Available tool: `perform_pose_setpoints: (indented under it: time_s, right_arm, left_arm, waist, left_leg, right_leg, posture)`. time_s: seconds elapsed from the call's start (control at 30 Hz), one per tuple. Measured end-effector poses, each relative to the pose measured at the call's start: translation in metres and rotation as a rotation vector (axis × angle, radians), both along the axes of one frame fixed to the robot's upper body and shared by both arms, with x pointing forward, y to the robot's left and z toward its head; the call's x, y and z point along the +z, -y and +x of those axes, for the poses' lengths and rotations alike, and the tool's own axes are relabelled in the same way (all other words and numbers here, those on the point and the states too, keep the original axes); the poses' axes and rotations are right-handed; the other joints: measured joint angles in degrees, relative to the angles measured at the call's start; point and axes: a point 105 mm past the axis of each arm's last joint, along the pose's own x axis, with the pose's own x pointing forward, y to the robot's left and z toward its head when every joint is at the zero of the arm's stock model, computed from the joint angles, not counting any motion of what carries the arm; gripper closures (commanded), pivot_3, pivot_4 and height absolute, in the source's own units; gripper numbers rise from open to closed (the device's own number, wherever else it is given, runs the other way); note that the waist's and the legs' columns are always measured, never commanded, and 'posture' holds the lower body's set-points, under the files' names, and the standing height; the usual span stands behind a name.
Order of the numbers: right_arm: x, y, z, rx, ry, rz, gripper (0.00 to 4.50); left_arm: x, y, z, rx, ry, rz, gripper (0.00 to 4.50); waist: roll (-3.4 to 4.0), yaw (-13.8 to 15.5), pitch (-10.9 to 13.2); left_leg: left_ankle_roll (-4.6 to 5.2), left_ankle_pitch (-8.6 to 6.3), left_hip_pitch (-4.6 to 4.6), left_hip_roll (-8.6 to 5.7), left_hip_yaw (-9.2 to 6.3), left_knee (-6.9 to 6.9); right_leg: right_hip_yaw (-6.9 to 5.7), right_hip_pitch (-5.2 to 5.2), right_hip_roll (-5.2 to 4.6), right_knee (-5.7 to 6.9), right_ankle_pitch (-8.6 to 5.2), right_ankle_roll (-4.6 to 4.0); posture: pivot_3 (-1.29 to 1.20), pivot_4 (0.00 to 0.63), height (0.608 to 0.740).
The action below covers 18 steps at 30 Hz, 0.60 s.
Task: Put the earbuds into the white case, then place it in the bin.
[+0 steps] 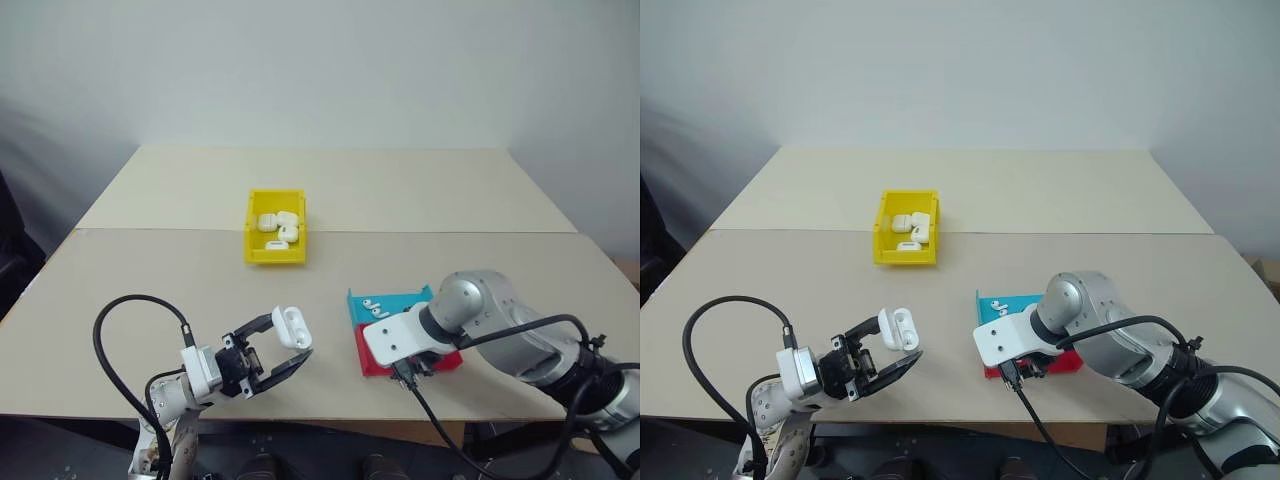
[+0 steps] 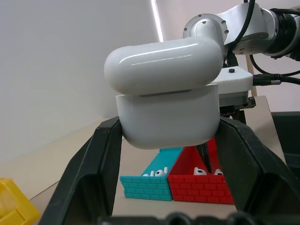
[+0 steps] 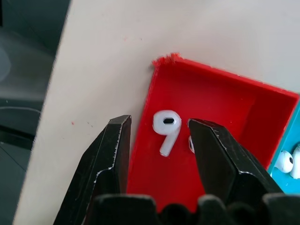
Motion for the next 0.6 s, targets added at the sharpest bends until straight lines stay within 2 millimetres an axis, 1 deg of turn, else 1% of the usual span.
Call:
perform_pose_setpoints:
  time_s: [0.2, 0.6]
  right_arm:
    - [-0.0037, 0.0015, 0.0043, -0.001, -0.001, -0.022, 2.11]
    - [-0.0062, -0.0039, 0.0033, 0.023, -0.021, -0.013, 2.11]
  left_arm:
    - [-0.0012, -0.0006, -0.0009, 0.012, 0.002, 0.003, 1.78]
    - [-0.0021, -0.0001, -0.0008, 0.02, 0.0, 0.007, 1.78]
  waist:
    - [0.0, 0.01, 0.0]
    - [0.0, 0.0, 0.0]
  left_leg:
    - [0.0, 0.0, -0.01, 0.0, 0.0, 0.0]
    - [0.0, 0.0, 0.0, 0.0, 0.0, 0.0]
  right_leg:
    - [0.0, 0.0, -0.01, -0.01, 0.0, 0.01]
    - [0.0, -0.02, 0.0, 0.04, 0.0, 0.01]
  posture:
    - [0.0, 0.15, 0.74]
    - [0.0, 0.15, 0.74]
